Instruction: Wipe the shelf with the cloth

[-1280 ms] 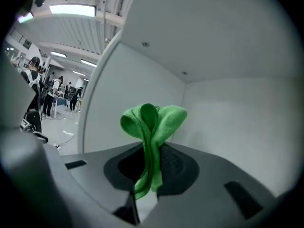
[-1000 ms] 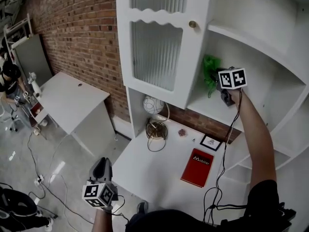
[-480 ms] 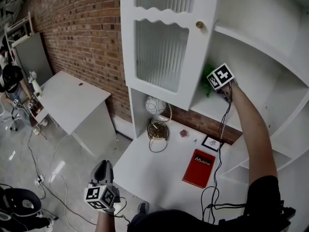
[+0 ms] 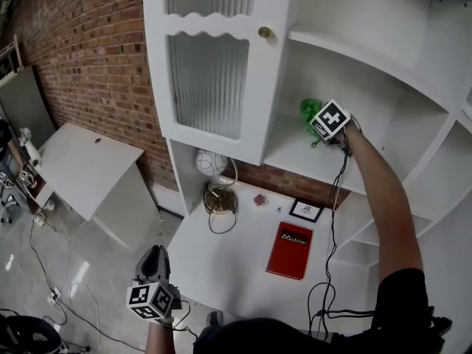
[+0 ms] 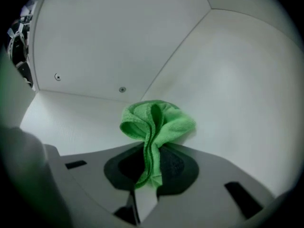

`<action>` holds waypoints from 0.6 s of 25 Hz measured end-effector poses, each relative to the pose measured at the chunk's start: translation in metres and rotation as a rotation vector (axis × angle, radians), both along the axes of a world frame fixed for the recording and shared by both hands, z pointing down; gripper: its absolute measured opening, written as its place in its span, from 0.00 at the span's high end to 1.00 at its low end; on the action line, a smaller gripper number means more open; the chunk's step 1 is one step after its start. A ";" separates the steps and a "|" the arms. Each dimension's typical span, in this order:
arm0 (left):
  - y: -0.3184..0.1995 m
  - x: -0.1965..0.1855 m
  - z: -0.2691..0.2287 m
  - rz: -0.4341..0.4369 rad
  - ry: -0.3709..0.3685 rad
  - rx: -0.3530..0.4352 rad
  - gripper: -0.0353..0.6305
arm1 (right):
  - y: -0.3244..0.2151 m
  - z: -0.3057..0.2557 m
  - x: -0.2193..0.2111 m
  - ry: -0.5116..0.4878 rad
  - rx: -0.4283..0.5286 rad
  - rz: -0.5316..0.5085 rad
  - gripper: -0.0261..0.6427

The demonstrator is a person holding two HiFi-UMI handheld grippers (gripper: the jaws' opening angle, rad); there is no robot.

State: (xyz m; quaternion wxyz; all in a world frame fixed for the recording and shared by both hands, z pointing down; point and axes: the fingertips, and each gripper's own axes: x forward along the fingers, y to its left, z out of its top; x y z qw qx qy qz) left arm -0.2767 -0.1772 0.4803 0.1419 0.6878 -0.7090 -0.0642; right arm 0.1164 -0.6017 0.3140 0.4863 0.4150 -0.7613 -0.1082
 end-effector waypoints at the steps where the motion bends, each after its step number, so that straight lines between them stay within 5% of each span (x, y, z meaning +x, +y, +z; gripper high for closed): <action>1: -0.004 0.004 0.001 0.014 0.002 -0.002 0.86 | 0.002 0.000 0.010 0.009 0.002 0.014 0.88; 10: -0.040 0.032 0.010 0.137 0.006 -0.015 0.86 | 0.018 0.002 0.100 0.092 0.010 0.146 0.88; 15: -0.055 0.048 0.014 0.202 0.024 -0.022 0.86 | 0.029 0.005 0.156 0.253 -0.010 0.307 0.88</action>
